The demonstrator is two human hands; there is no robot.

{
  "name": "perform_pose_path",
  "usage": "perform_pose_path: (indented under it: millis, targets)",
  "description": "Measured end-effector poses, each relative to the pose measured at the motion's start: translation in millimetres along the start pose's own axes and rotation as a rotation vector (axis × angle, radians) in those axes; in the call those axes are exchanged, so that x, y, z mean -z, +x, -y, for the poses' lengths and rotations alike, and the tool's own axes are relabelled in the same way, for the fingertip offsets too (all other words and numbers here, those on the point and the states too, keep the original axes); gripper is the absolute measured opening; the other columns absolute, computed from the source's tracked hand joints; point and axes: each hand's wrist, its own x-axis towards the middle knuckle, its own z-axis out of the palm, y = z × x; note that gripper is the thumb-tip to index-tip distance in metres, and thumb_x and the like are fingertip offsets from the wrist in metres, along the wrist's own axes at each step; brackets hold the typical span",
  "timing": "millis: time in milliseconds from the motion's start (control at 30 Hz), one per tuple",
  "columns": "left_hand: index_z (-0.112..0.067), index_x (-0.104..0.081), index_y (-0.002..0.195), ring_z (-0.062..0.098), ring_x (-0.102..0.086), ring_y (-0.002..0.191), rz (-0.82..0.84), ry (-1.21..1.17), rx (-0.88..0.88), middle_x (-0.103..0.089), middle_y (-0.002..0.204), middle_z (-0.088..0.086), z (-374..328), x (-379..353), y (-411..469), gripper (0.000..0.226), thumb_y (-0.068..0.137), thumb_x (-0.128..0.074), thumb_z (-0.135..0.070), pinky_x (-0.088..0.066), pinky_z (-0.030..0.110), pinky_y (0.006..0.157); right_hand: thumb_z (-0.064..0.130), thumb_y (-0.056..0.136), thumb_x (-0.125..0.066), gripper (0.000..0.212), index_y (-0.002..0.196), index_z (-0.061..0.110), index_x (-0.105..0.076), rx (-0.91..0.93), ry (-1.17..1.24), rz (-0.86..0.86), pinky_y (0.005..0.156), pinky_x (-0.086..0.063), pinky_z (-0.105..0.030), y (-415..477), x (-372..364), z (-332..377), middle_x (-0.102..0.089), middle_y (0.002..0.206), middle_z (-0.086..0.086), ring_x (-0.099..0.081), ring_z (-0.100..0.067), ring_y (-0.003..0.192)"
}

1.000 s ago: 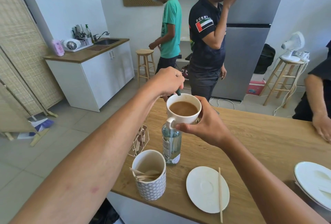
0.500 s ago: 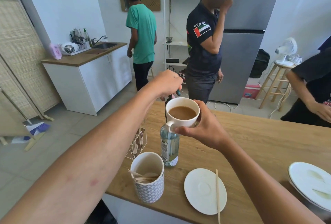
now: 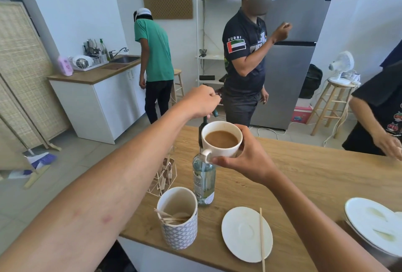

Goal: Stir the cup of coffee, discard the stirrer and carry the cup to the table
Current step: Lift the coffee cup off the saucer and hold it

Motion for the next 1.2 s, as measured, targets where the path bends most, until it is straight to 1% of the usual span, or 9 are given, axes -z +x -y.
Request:
perform_pose_path:
  millis: [133,267,433,600,700,867,1033,1133,1200]
  targets:
    - [-0.013,-0.059,0.104,0.019,-0.06,0.085,-0.121,-0.043,-0.029,-0.068,0.097,0.006,3,-2,-2,0.033,0.102,-0.037,-0.037,-0.044,0.03,0.066,0.047,0.058,-0.09,0.092,0.133,0.027,-0.041,0.002,0.0,-0.007,0.085,-0.052,-0.017,-3,2,0,-0.06,0.116,0.019,-0.059,0.005,0.105]
    - [-0.016,-0.053,0.096,0.016,-0.052,0.08,-0.217,-0.103,-0.05,-0.054,0.082,-0.003,13,0,-12,0.035,0.104,-0.033,-0.044,-0.035,0.03,0.066,0.045,0.058,-0.091,0.092,0.133,0.026,-0.041,-0.006,0.003,-0.014,0.086,-0.051,-0.017,-7,5,-2,-0.06,0.117,0.017,-0.059,0.004,0.106]
    - [-0.019,-0.054,0.113,0.021,-0.059,0.091,-0.265,-0.222,-0.096,-0.065,0.105,0.014,41,-15,-32,0.03,0.105,-0.033,-0.039,-0.04,0.025,0.07,0.05,0.057,-0.09,0.091,0.131,0.027,-0.043,-0.024,-0.008,-0.011,0.089,-0.051,-0.022,-14,9,-8,-0.062,0.116,0.017,-0.06,0.002,0.106]
    - [-0.018,-0.04,0.141,0.008,-0.049,0.112,-0.276,-0.332,-0.092,-0.054,0.124,-0.003,60,-42,-53,0.041,0.105,-0.033,-0.038,-0.036,0.026,0.092,0.042,0.06,-0.091,0.087,0.131,0.025,-0.044,-0.032,-0.006,-0.012,0.085,-0.048,-0.017,-22,14,-15,-0.061,0.114,0.017,-0.059,0.003,0.104]
    - [-0.018,-0.035,0.144,0.011,-0.05,0.117,-0.289,-0.312,-0.104,-0.052,0.128,0.0,78,-63,-61,0.046,0.102,-0.043,-0.035,-0.04,0.03,0.099,0.041,0.06,-0.091,0.087,0.132,0.026,-0.043,-0.046,-0.017,-0.02,0.086,-0.048,-0.018,-27,18,-20,-0.06,0.115,0.018,-0.058,0.004,0.104]
    - [-0.017,-0.041,0.127,0.016,-0.055,0.096,-0.281,-0.258,0.013,-0.053,0.109,0.001,91,-87,-72,0.036,0.095,-0.056,-0.024,-0.051,0.041,0.087,0.043,0.057,-0.091,0.085,0.127,0.034,-0.043,-0.078,-0.04,-0.039,0.087,-0.049,-0.019,-37,25,-28,-0.059,0.113,0.021,-0.057,0.006,0.103]
    - [-0.019,-0.054,0.11,0.019,-0.061,0.097,-0.04,-0.301,-0.014,-0.06,0.098,-0.005,85,-95,-78,0.016,0.095,-0.057,-0.012,-0.052,0.034,0.086,0.031,0.059,-0.094,0.089,0.132,0.027,-0.044,-0.109,-0.014,-0.047,0.092,-0.05,-0.024,-47,31,-40,-0.063,0.115,0.017,-0.061,0.002,0.105]
    - [-0.02,-0.059,0.116,0.018,-0.065,0.1,0.245,-0.38,-0.041,-0.067,0.106,-0.002,76,-100,-82,0.023,0.094,-0.061,-0.011,-0.054,0.04,0.093,0.028,0.059,-0.094,0.085,0.128,0.028,-0.044,-0.125,-0.006,-0.044,0.086,-0.048,-0.015,-55,33,-46,-0.062,0.114,0.017,-0.06,0.005,0.102]
    - [-0.02,-0.056,0.127,0.014,-0.064,0.107,0.376,-0.399,-0.078,-0.067,0.113,-0.004,69,-104,-83,0.039,0.091,-0.069,-0.015,-0.053,0.032,0.095,0.027,0.059,-0.094,0.084,0.126,0.029,-0.044,-0.139,-0.018,-0.035,0.083,-0.048,-0.012,-60,35,-50,-0.062,0.113,0.017,-0.059,0.007,0.101]
